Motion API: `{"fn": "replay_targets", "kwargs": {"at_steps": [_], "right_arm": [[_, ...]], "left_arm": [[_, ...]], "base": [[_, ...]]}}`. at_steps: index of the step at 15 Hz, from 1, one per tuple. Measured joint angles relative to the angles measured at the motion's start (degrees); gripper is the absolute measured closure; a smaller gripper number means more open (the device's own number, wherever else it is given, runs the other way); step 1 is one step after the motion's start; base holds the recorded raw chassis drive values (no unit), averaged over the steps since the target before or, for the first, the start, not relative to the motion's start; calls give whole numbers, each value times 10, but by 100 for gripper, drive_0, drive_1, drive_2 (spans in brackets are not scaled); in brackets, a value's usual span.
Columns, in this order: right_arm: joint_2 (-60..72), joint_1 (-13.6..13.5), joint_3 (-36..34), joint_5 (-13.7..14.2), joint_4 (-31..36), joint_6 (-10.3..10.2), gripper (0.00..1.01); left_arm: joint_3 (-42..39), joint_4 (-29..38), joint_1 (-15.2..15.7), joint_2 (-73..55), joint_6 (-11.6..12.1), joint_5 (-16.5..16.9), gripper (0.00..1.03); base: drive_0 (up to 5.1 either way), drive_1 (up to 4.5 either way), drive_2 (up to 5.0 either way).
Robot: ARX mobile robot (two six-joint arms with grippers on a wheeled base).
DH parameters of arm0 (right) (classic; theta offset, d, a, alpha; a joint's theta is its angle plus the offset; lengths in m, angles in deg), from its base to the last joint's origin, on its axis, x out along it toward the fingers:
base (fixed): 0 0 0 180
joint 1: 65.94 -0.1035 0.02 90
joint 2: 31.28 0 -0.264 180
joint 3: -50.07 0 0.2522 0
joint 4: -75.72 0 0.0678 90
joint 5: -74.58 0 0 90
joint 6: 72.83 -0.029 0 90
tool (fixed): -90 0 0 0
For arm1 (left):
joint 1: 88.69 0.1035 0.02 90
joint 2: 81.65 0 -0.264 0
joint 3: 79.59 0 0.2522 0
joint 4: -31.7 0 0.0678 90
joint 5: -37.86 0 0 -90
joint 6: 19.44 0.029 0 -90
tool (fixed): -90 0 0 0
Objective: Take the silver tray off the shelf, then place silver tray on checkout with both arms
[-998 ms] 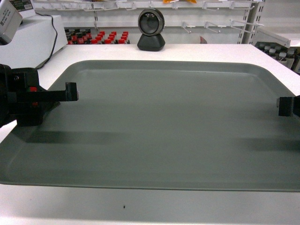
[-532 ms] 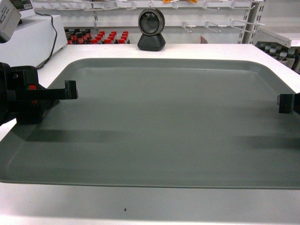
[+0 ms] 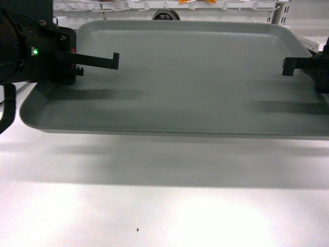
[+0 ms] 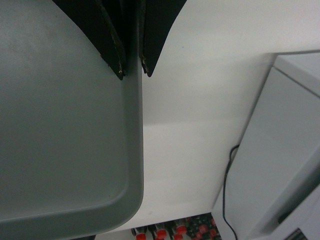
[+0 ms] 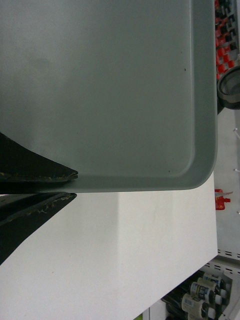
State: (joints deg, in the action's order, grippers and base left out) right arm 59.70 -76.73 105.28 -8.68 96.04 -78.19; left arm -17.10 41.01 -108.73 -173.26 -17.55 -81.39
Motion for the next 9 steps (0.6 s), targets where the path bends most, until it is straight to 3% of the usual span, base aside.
{"fn": "replay_targets", "kwargs": {"at_steps": [2, 5, 9], "right_arm": [[81, 15, 92, -10, -71, 26, 98], [158, 18, 217, 4, -134, 62, 98], [220, 14, 280, 5, -197, 66, 98]], "left_arm": [[91, -61, 8, -85, -11, 24, 99], [187, -97, 20, -166, -19, 27, 99], [208, -121, 26, -198, -15, 19, 99]], "base": [[0, 0, 0], [0, 0, 0], [0, 0, 0]]}}
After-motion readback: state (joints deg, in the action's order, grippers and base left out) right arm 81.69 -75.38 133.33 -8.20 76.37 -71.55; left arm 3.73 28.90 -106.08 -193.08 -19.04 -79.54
